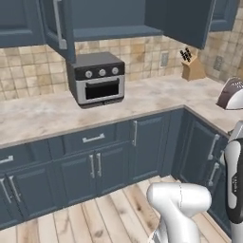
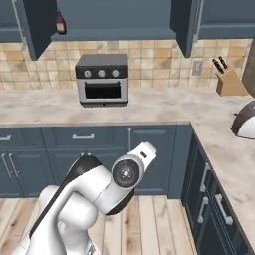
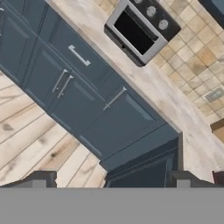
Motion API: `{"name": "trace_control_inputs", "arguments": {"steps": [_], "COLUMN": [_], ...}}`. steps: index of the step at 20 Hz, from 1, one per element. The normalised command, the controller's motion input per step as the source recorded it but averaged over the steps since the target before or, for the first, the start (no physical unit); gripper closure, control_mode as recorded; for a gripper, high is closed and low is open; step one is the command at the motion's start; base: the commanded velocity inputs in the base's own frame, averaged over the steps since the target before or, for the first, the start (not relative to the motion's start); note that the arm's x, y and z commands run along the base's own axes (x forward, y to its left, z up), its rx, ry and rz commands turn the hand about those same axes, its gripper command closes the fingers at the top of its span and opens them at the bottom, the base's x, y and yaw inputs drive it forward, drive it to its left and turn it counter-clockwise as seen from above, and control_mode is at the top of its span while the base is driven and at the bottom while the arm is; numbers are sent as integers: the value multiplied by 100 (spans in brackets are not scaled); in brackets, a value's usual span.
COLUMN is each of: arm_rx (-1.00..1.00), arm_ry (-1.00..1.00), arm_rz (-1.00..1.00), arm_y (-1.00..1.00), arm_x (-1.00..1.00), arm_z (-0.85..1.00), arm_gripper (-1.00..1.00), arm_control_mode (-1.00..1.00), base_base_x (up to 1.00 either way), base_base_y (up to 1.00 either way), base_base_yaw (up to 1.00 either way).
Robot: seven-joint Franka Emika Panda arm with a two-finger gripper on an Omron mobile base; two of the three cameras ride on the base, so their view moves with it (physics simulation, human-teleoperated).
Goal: Collect the paprika, ketchup, and shaker from the cabinet and place them next to the stove.
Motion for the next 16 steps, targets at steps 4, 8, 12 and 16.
{"name": "trace_control_inputs", "arguments": {"steps": [4,8,12,16], "arm_rx": [0,0,0,0], "arm_ry": [0,0,0,0], "arm_rz": [0,0,0,0], "arm_y": [0,0,0,0], "arm_x": [0,0,0,0], "arm_z": [0,0,0,0], "arm_gripper": [-100,-100,-100,-100], "arm_control_mode": [100,100,100,100], "base_base_x": [80,78,83,78], "base_base_y": [0,0,-5,-12], "base_base_yaw": [7,10,13,14]}}
